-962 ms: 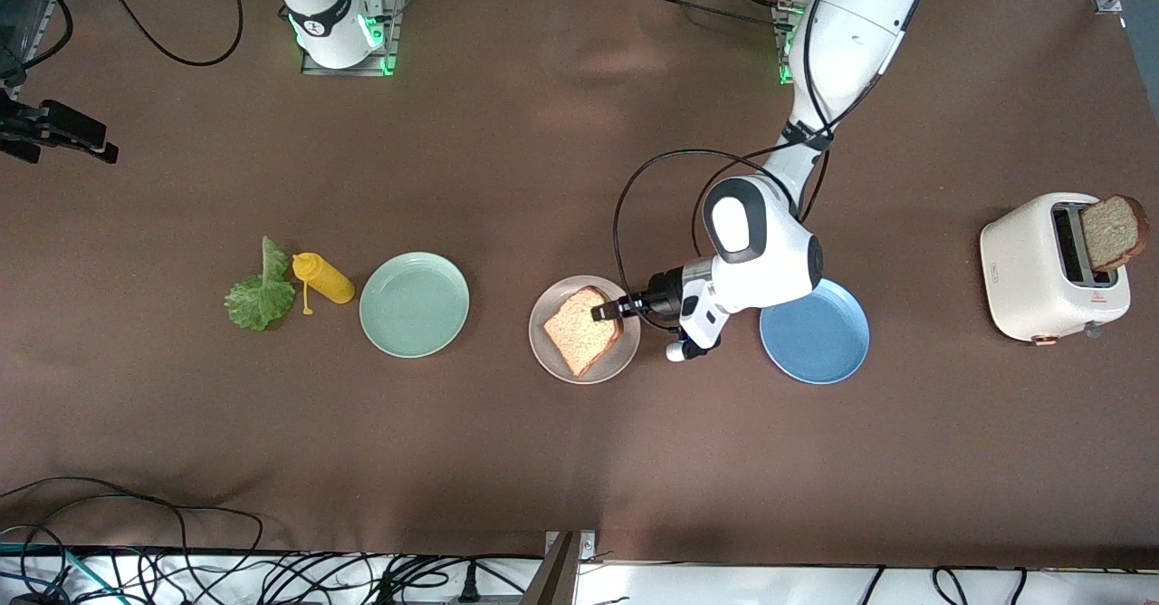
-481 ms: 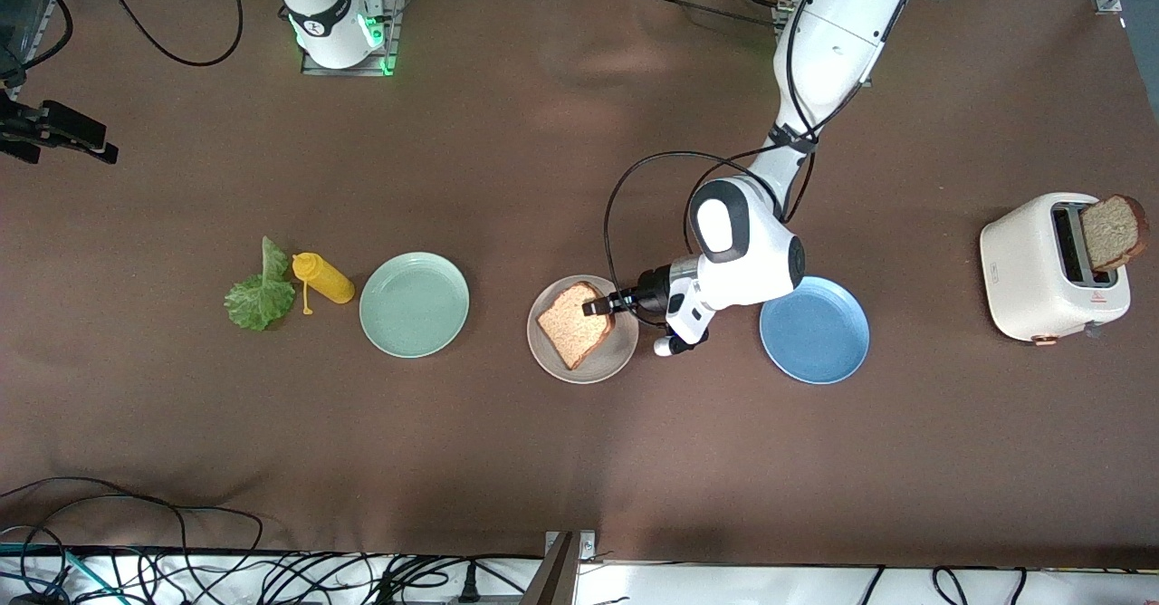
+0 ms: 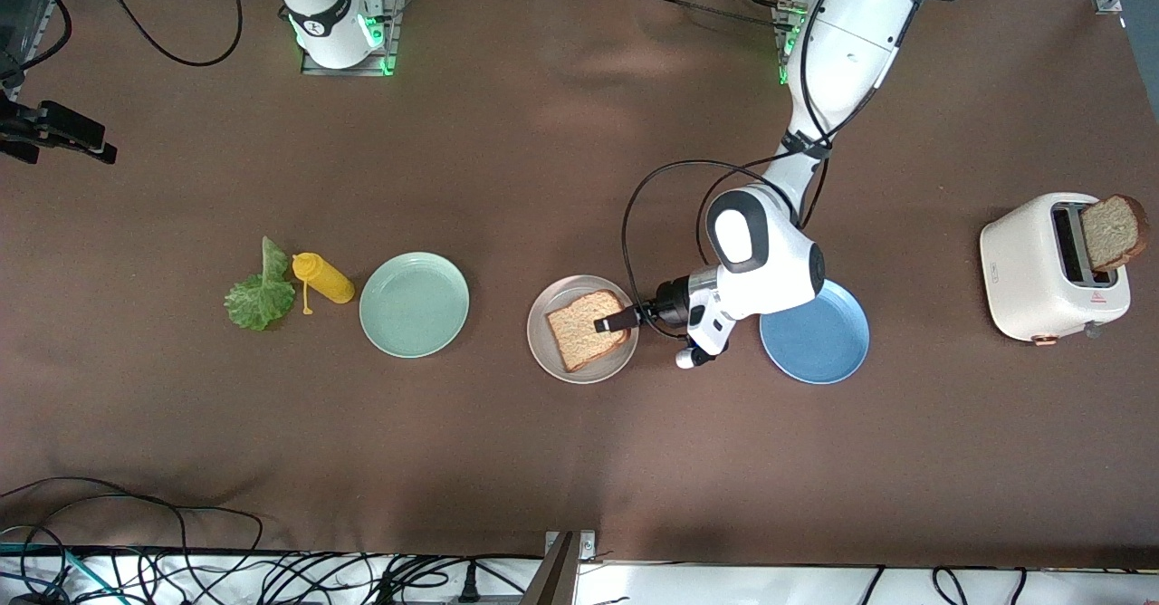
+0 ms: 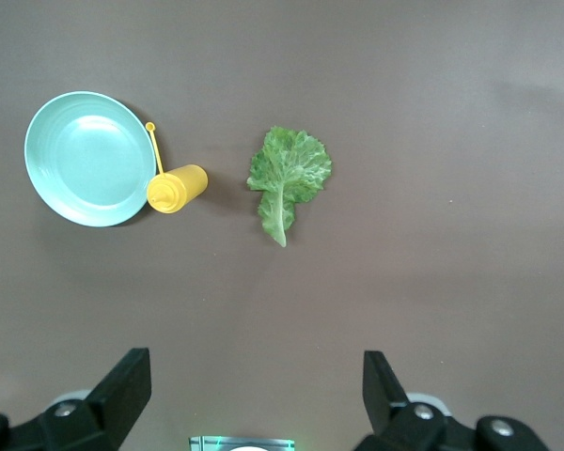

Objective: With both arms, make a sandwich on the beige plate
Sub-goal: 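Withdraw the left gripper while the right gripper reaches the lettuce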

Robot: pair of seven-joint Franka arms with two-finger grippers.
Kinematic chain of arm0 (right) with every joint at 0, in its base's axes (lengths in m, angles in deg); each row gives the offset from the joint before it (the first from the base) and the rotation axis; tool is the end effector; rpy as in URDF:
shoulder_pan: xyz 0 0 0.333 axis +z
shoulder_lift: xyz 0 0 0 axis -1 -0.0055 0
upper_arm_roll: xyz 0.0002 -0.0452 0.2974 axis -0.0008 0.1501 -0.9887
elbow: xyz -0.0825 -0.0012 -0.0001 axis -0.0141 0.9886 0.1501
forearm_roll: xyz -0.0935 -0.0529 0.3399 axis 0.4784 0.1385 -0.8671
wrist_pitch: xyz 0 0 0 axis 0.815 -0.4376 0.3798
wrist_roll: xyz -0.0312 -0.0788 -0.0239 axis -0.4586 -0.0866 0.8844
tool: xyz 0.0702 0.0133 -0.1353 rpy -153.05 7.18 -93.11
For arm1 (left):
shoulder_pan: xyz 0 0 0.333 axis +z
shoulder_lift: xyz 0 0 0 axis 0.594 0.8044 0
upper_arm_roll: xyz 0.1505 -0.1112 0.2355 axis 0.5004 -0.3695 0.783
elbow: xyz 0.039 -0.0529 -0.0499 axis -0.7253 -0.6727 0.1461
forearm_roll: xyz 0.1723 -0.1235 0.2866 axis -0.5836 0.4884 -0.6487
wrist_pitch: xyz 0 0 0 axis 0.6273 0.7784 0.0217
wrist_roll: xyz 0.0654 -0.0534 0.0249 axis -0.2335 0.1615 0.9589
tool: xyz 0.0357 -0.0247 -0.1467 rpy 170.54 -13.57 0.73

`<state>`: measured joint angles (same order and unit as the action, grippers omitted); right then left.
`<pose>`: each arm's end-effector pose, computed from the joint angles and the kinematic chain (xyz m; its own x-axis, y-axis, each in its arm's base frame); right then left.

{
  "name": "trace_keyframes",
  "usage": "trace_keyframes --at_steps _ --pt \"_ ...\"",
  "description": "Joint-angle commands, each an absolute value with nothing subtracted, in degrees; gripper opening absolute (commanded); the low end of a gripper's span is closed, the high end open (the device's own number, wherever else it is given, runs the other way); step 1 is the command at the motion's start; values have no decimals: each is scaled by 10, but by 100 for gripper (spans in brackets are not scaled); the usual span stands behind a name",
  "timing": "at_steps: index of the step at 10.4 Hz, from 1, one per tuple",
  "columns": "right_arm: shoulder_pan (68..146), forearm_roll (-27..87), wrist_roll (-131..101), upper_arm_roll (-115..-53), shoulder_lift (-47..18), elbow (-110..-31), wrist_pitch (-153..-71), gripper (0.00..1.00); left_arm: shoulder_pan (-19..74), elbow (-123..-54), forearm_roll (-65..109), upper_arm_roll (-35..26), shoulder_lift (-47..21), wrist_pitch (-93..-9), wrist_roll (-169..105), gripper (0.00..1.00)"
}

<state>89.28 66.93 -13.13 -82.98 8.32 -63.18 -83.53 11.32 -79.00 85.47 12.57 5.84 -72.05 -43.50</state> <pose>0.5038 -0.0603 0.5425 0.9959 -0.0001 -0.0905 -0.0015 -0.9999 -0.0155 0.6039 -0.3339 0.1770 0.9127 0.3128 -0.2629 0.4028 -0.5802 0.7079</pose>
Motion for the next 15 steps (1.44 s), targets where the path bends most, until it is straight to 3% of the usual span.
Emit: trace_keyframes --at_steps 1,4,9,12,15 --pt "892 664 -128 -828 80 -623 -834 100 138 -795 813 124 57 -705 -434 100" --pt "892 662 -128 -827 79 -625 -835 100 170 -797 693 136 36 -652 -408 100" --pt "892 666 -136 -816 0 -622 -857 100 289 -775 418 138 -77 -421 -328 100" --pt "891 669 -136 -816 -69 -649 -933 100 338 -774 287 138 -146 -349 -334 100" --pt "892 669 -137 -815 -70 -764 -1071 100 342 -777 175 137 -206 -311 -328 100"
